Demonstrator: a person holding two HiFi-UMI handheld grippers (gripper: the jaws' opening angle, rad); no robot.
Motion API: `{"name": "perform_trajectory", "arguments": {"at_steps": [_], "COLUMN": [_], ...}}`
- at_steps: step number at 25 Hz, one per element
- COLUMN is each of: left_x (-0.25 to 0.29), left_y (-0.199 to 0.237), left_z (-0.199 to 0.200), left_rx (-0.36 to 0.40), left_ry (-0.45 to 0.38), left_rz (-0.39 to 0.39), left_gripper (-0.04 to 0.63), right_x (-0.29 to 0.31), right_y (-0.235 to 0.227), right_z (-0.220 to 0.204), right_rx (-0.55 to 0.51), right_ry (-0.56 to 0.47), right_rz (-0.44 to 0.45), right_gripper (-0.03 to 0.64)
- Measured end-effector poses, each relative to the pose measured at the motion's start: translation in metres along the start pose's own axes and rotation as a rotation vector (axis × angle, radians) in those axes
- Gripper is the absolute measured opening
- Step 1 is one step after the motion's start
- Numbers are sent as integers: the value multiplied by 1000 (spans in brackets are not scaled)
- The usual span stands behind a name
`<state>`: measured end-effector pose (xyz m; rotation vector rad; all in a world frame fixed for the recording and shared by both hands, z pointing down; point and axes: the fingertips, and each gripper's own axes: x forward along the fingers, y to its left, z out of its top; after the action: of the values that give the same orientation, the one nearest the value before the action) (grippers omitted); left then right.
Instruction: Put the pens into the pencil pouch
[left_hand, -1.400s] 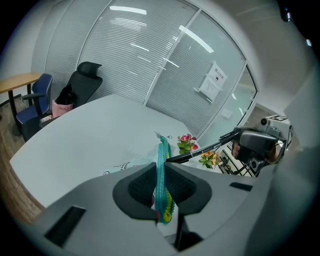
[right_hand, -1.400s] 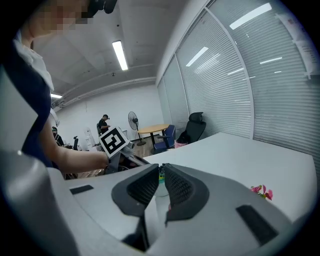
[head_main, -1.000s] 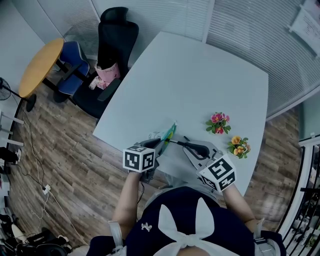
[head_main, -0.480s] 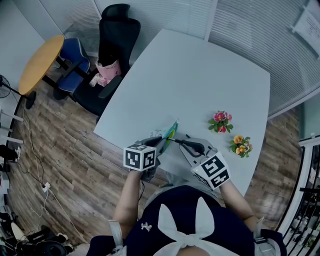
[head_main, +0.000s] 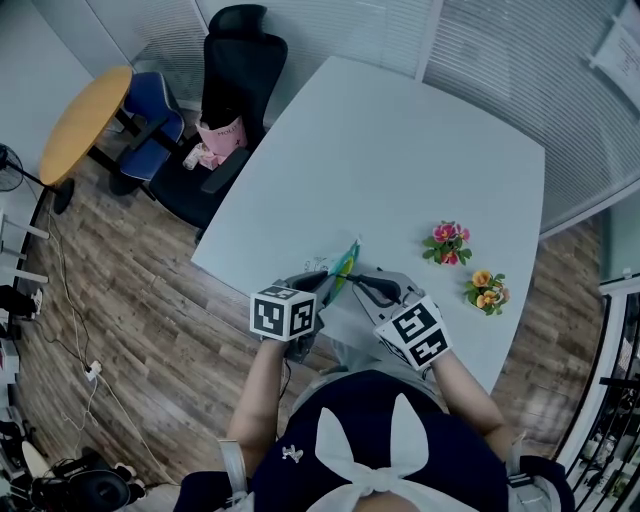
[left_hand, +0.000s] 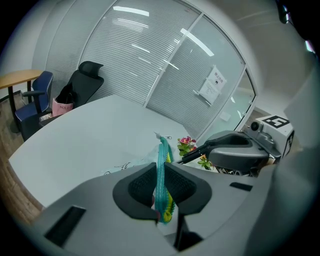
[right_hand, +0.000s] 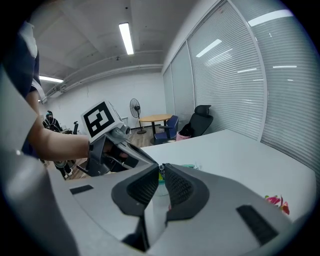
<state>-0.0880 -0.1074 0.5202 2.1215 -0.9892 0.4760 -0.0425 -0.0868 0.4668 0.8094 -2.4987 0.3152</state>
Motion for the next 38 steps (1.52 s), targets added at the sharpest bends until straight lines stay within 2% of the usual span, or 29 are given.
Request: {"name": "perform_trajectory", "arguments": {"at_steps": [19,24,30,35,38], "left_x": [-7,-4,-3,-8,-10], "left_y": [-5,2,4,1,12], "left_z": [-6,-5,-5,5,5], "left_rx": [-36,-43,-53,-124,-190], "left_ry": [-20,-18,-17,-60,-65], "left_rz": [-17,-10,-4,-25,-1], "left_gripper": [61,60,60,60,60], "right_x": [40,49,40,27,19], "right_y": [16,17,15,3,-9], "right_z": [-27,-34,-31,-39,-55], "right_rx": [-10,-15,-22,-2,35], "right_ry": [94,119,97,94,112], "right_rz": [58,83,78,49,18], "right_gripper": [49,87,91,89,87]}}
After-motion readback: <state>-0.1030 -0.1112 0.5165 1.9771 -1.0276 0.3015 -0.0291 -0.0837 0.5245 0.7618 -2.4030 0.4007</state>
